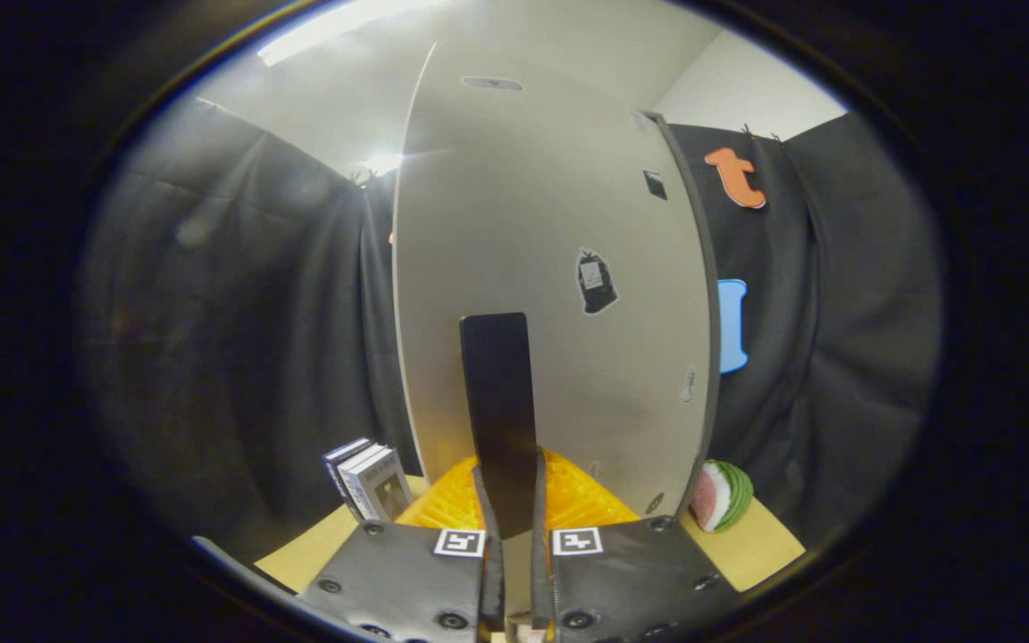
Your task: Open the shoe cabinet door, grab the shoes and put them into the shoe cabinet, then close the shoe cabinet door.
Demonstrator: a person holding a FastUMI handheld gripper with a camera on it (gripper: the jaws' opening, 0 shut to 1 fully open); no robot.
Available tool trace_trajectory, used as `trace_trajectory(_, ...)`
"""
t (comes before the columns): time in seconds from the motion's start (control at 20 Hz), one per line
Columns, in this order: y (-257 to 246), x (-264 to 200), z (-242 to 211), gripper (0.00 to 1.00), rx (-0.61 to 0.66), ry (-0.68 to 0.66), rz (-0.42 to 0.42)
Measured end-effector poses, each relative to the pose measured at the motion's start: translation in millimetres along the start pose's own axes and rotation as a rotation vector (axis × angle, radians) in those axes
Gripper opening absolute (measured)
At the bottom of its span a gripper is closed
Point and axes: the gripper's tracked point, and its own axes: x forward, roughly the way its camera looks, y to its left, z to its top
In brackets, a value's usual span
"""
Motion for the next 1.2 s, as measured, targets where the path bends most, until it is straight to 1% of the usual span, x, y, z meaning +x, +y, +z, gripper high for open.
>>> trace_trajectory(0.2, -26.6, -26.1, -0.4, 0.13, -0.007, -0.003, -0.026)
trace_trajectory(0.4, -49.7, -40.1, 2.6, 0.12, -0.01, 0.001, -0.036)
trace_trajectory(0.8, -95.8, -66.1, 2.8, 0.09, -0.016, -0.008, -0.121)
trace_trajectory(1.2, -147.4, -90.0, 2.1, 0.08, -0.003, -0.016, -0.239)
